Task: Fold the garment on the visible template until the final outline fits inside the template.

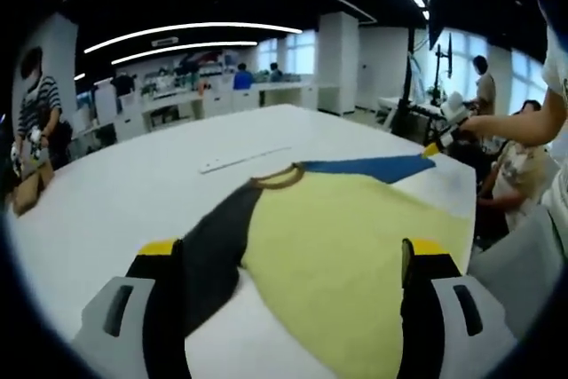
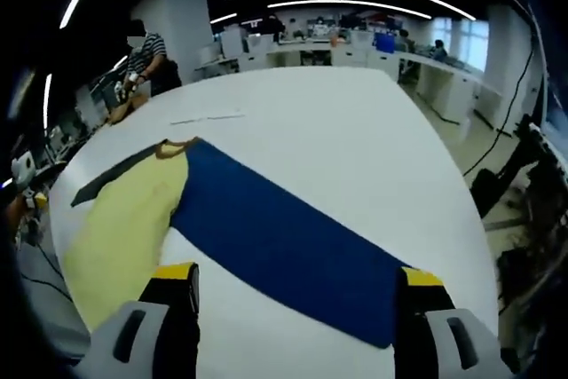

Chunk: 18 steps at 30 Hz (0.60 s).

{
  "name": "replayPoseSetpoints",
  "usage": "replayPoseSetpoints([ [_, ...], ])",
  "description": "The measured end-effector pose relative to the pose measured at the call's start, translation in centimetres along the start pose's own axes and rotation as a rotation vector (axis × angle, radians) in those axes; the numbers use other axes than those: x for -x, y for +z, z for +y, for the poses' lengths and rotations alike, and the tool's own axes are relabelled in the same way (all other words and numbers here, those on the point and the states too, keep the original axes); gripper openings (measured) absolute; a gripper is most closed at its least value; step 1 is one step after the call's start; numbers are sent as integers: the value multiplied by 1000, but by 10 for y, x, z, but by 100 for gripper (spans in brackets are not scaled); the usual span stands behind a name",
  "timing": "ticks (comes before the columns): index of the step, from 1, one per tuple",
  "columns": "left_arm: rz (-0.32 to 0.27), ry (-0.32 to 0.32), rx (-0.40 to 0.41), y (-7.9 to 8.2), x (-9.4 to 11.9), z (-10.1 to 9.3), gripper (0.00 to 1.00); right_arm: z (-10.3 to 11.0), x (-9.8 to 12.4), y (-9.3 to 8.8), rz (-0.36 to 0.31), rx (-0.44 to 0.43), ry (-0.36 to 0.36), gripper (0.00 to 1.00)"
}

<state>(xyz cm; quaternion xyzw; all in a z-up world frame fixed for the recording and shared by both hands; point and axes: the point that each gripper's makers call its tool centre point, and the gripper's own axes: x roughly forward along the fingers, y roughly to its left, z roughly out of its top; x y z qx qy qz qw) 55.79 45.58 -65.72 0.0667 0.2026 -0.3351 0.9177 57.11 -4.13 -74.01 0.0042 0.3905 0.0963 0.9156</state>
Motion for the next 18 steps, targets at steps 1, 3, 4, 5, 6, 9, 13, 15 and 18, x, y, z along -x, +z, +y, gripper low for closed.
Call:
replayPoseSetpoints([
  [1,1,-5,2,-1,1,-3,99,-3,1,-3,3,-7,-11,85],
  [3,0,-8,4,-2,2,-5,99,-12,2,-7,-15,-18,-42,79],
  [4,-2,-14,6,-3,3,-8,98,-15,3,-9,-17,-18,-54,77],
  [5,-4,-18,7,-4,4,-11,98,-19,4,-13,-16,-23,-71,75],
  [6,-5,-19,7,-4,5,-12,98,-23,4,-15,-20,-26,-84,71],
  [9,-5,-21,11,-6,7,-16,97,-34,5,-25,-20,-47,-123,64],
  [13,-2,-32,19,-9,9,-22,95,-44,5,-36,-5,-53,-157,55],
  [15,-3,-31,24,-9,9,-24,95,-46,5,-39,-5,-70,-170,50],
  [18,-8,-33,29,-10,11,-27,93,-52,6,-44,6,-67,-206,41],
])
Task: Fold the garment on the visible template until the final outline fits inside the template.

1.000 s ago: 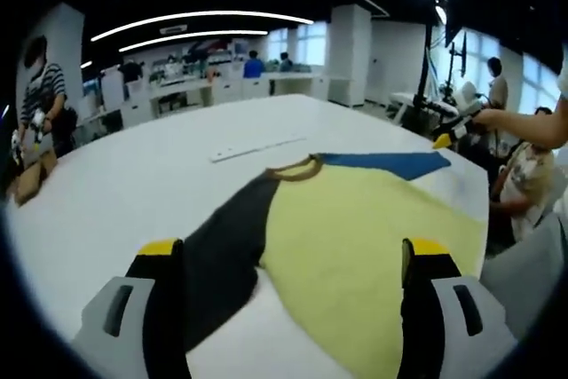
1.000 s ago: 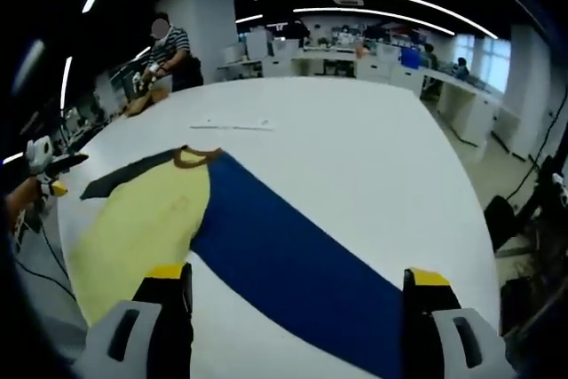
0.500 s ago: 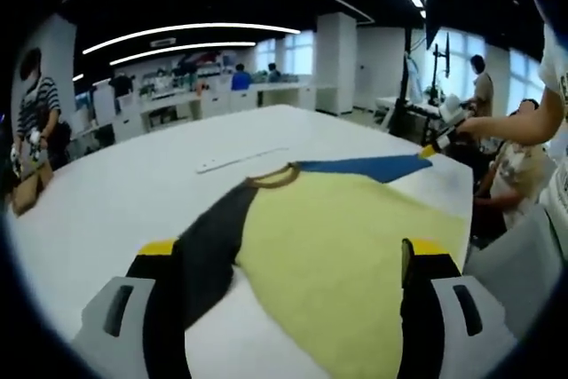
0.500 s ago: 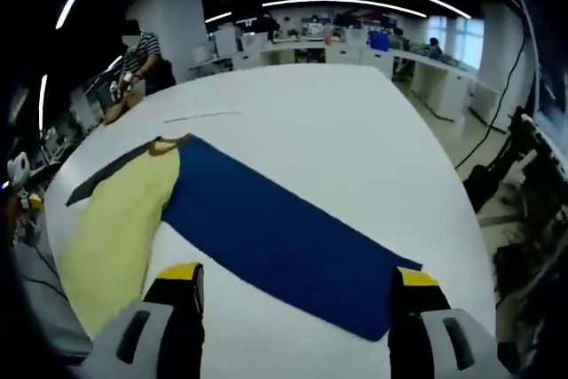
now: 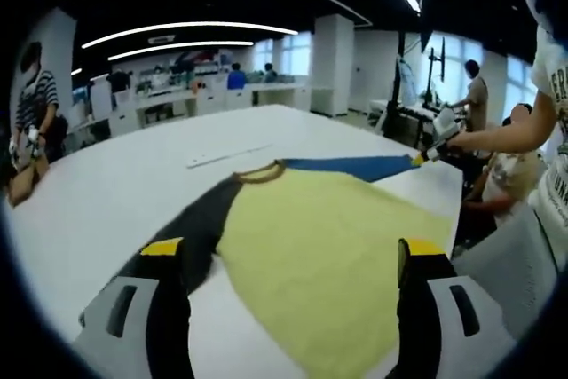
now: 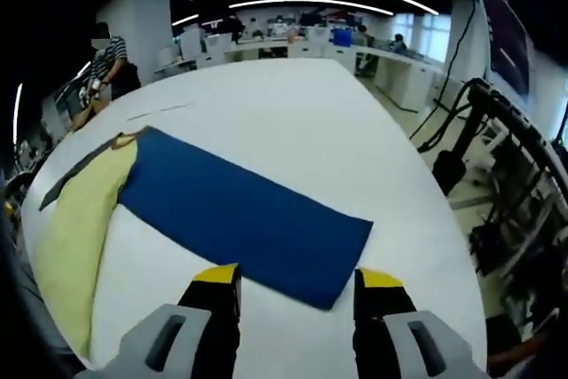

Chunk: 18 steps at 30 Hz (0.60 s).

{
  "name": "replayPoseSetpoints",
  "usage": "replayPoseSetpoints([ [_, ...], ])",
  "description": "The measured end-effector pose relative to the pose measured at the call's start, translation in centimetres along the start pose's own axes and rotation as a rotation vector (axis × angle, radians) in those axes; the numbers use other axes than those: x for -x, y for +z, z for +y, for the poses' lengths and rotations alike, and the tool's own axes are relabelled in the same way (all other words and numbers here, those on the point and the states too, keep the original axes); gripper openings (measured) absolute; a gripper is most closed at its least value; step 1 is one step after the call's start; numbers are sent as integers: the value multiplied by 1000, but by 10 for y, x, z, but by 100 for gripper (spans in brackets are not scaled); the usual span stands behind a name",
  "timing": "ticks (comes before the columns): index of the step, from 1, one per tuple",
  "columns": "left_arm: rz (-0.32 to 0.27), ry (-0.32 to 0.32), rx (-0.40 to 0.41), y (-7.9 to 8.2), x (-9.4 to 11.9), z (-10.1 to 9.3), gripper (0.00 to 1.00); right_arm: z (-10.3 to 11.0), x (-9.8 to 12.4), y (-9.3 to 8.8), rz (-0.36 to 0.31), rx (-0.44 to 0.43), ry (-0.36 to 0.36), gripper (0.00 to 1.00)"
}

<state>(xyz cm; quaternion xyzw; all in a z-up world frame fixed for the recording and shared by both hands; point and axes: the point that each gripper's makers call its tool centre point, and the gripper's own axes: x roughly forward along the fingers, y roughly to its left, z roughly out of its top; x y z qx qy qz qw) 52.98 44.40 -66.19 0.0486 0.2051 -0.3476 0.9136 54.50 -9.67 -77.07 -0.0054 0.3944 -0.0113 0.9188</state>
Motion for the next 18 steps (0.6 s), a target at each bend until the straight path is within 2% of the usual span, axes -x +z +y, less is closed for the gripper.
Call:
replayPoseSetpoints([
  [3,18,-2,5,-6,0,-2,91,-5,1,-2,7,0,-35,32],
  [8,28,3,4,-9,3,-5,91,-24,-8,-3,29,9,-64,26],
  [11,27,11,5,-10,5,-6,91,-26,-10,-6,44,4,-62,22],
  [16,35,13,12,-13,7,-10,91,-31,-15,-7,49,-45,-58,20],
  [18,36,12,10,-13,8,-11,91,-30,-16,-9,57,-100,-56,17],
])
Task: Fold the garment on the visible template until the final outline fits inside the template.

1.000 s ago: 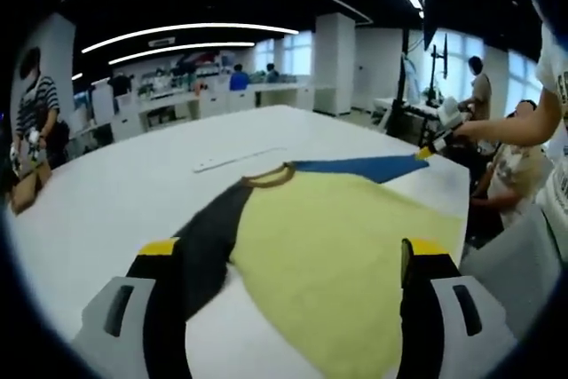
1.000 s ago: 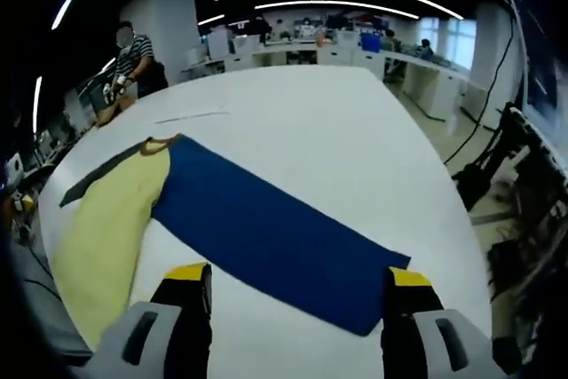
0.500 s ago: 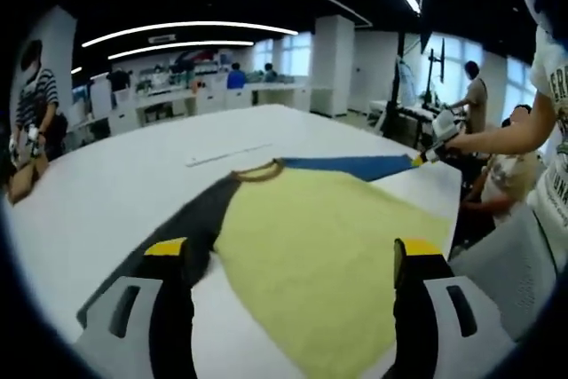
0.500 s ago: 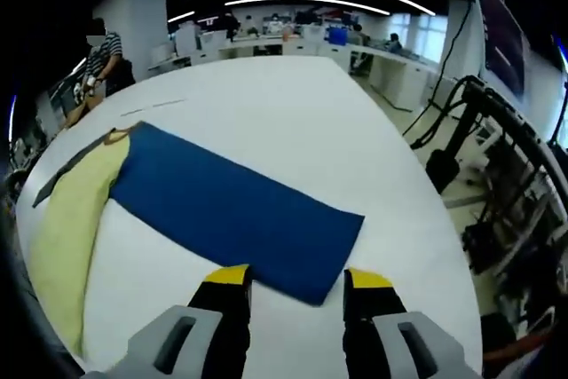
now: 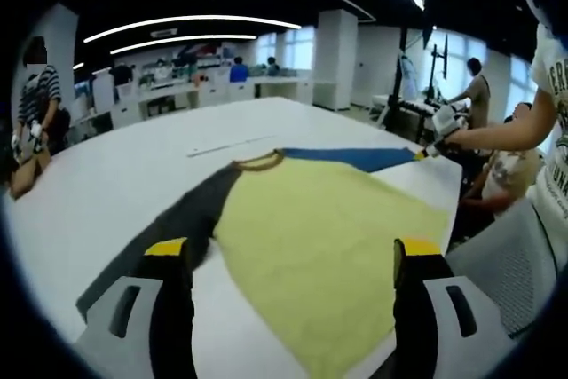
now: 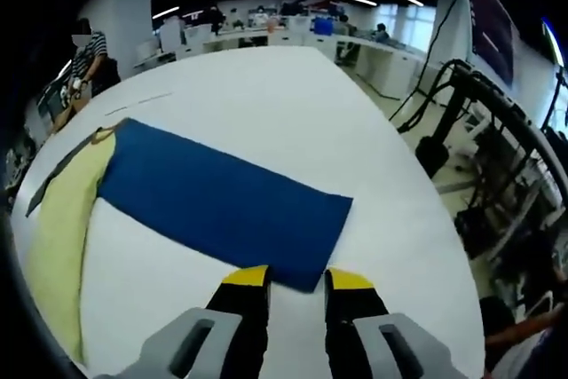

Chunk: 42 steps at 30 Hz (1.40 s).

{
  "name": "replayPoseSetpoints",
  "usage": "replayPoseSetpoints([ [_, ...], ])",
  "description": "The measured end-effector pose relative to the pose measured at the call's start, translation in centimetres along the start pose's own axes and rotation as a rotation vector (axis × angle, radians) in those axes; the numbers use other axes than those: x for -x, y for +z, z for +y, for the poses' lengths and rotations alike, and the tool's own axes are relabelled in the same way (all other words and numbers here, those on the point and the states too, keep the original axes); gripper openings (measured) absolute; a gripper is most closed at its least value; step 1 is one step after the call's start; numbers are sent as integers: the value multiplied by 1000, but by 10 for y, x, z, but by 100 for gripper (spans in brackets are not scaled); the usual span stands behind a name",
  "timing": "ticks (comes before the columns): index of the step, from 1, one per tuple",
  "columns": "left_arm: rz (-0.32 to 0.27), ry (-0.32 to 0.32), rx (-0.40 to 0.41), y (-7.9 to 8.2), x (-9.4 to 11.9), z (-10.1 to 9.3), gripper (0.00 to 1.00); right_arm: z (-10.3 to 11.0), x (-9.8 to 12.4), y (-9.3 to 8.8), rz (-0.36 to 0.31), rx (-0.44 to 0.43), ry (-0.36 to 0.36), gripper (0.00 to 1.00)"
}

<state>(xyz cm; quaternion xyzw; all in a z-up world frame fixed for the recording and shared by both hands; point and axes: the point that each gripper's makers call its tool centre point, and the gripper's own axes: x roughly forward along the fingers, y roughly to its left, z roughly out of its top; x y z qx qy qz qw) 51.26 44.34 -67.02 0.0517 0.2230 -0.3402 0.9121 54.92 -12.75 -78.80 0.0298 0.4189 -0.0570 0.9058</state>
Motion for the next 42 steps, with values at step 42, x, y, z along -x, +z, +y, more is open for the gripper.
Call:
replayPoseSetpoints([
  [42,7,-6,4,3,4,-8,99,11,13,10,-3,-47,9,0],
])
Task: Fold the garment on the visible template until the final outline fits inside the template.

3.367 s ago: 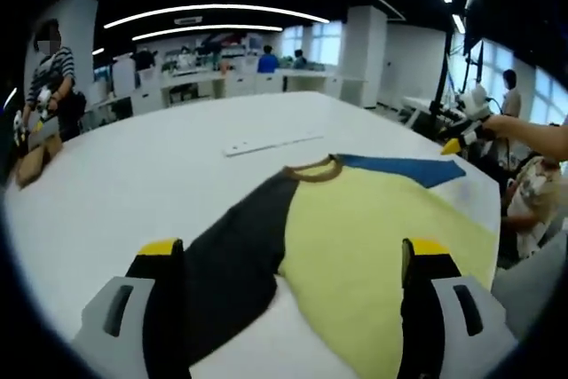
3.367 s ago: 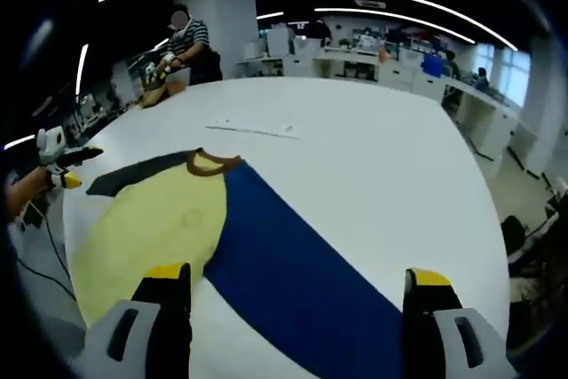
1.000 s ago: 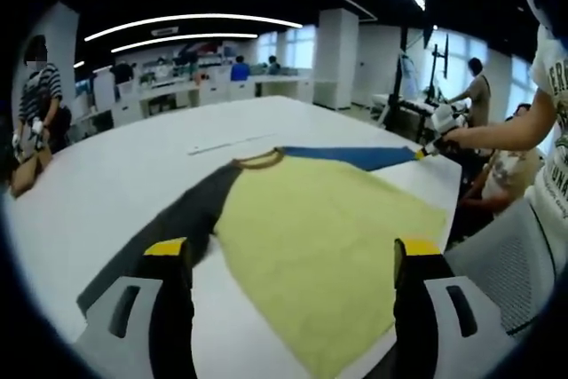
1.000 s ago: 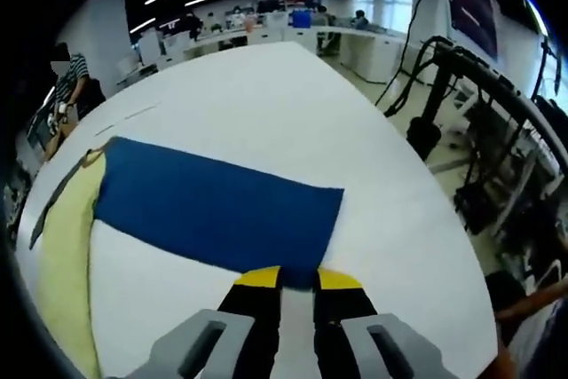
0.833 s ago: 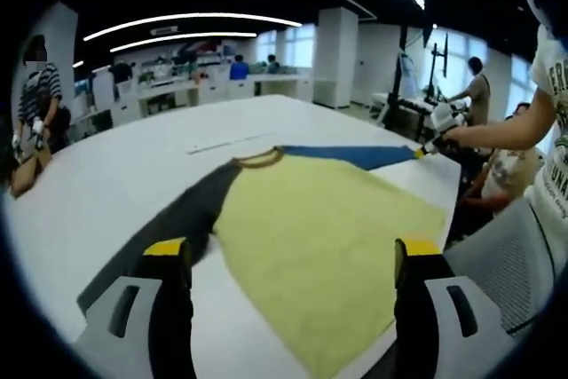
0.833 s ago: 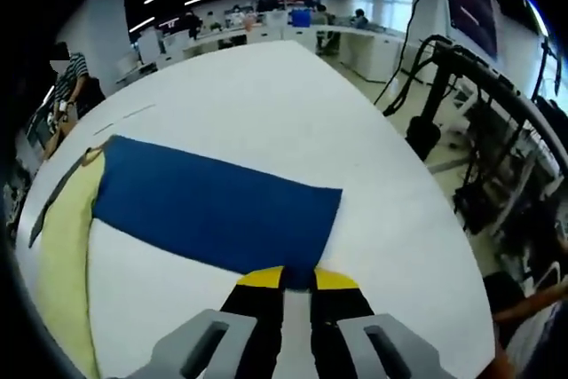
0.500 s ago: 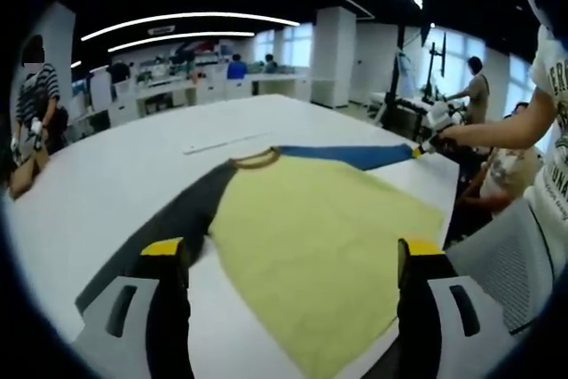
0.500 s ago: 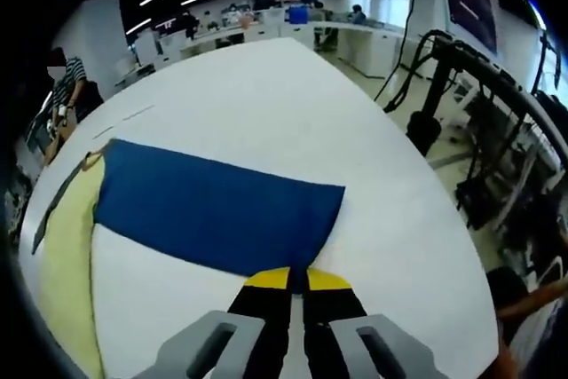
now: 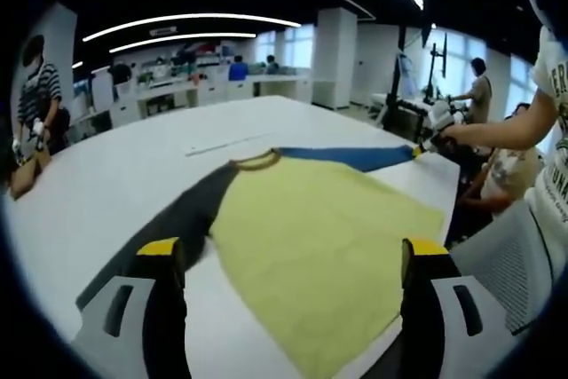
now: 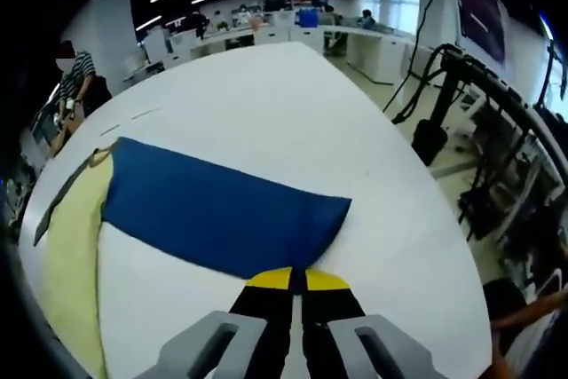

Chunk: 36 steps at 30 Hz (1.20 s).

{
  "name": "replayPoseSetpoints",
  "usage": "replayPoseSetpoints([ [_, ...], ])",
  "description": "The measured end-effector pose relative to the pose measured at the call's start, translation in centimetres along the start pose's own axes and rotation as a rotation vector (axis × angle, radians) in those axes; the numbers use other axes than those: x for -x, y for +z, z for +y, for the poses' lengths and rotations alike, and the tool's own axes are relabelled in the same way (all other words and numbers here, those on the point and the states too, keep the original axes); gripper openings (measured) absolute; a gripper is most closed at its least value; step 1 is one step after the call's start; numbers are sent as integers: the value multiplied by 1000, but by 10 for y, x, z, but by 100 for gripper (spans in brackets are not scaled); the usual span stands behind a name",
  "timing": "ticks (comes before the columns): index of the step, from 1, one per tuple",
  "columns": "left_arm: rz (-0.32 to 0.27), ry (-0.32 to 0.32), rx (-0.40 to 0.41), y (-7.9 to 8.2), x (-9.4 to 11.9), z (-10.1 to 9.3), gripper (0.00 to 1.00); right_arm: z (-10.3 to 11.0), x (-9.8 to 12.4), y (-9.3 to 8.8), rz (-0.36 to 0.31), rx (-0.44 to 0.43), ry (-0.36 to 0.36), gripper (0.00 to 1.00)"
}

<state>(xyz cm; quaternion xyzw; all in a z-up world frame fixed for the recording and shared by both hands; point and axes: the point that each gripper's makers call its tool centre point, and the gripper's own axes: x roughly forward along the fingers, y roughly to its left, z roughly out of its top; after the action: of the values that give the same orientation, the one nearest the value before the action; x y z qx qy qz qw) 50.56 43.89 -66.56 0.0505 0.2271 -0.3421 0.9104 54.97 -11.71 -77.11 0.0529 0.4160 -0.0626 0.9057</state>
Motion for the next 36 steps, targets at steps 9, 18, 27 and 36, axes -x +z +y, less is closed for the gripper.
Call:
replayPoseSetpoints([
  [9,6,3,4,-3,3,0,99,11,9,21,-59,7,7,0],
  [18,11,3,-9,-3,5,-2,99,34,12,38,-109,-21,35,0],
  [27,6,-4,-4,-3,4,-4,99,77,17,48,-144,-15,99,0],
  [36,2,-4,-2,-3,4,-4,99,118,14,52,-150,-21,171,0],
])
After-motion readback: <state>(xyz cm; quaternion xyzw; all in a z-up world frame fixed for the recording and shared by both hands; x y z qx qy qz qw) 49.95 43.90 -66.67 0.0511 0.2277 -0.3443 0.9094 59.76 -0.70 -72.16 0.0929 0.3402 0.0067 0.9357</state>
